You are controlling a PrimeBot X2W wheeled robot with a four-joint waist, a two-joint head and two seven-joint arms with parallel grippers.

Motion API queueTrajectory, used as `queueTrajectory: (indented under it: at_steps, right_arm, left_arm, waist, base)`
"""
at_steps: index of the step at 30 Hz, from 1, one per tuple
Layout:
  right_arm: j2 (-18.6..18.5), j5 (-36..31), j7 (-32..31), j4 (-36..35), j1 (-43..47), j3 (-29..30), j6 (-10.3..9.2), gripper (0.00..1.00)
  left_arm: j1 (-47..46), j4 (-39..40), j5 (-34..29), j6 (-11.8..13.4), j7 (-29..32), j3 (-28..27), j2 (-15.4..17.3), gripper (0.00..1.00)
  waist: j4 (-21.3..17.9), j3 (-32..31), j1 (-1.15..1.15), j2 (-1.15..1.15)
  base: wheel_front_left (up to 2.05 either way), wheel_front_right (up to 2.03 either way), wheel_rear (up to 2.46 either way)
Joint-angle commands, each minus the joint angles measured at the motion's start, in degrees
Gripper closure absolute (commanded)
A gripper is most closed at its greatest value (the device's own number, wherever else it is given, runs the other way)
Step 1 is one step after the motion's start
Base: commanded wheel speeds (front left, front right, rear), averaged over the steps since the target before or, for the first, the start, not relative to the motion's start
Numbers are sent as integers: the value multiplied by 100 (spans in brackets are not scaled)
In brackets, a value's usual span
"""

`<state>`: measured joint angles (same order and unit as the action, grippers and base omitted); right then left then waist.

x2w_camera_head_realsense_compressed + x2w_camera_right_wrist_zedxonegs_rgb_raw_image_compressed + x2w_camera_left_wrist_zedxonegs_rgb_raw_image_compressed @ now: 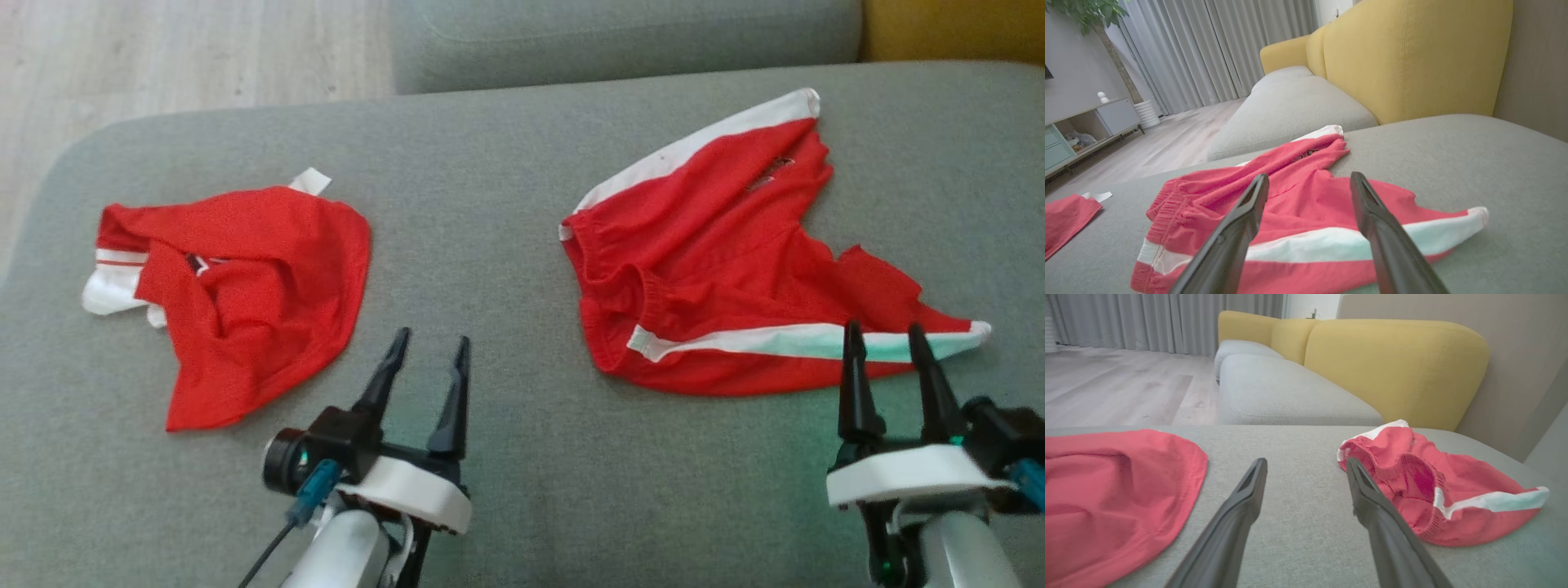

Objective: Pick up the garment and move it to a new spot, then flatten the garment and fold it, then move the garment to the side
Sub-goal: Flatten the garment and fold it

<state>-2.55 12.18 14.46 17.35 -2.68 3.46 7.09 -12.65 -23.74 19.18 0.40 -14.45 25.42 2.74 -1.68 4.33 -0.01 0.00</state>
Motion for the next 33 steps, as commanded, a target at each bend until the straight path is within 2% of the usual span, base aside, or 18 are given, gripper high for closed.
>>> queueTrajectory:
  at_steps: [1,4,9,13,19,32,33]
  right_arm:
    - [-33,-11,53,-348,-250,-143,40,0]
    - [-33,-104,39,-442,-243,-119,40,0]
    - [-33,-245,-13,-432,-209,-205,40,0]
    - [-33,-123,-3,-352,-231,-315,40,0]
    - [-33,-33,21,-271,-305,-437,40,0]
    - [-33,11,50,-176,-395,-502,40,0]
    - [-33,12,50,-177,-395,-507,40,0]
  left_arm:
    - [-336,97,7,-64,-47,-65,14,0]
    - [-570,-16,-18,-243,153,197,14,0]
    - [-1132,-184,-62,-545,844,879,14,0]
    - [-1506,-279,124,-663,1290,1325,14,0]
    - [-1786,-547,252,-690,1543,1528,14,0]
    - [-2027,-1045,456,-636,1422,1511,14,0]
    - [-2034,-1065,486,-640,1419,1520,14,3]
  waist:
    - [-120,105,1,0]
    - [-223,217,1,0]
    - [-497,458,1,0]
    - [-785,643,1,0]
    - [-1068,762,1,0]
    - [-1351,816,1,0]
    - [-1358,818,1,0]
  base:
    - [0,0,0]
    - [0,0,0]
    - [0,0,0]
    - [0,0,0]
    - [0,0,0]
    - [0,0,0]
    - [0,0,0]
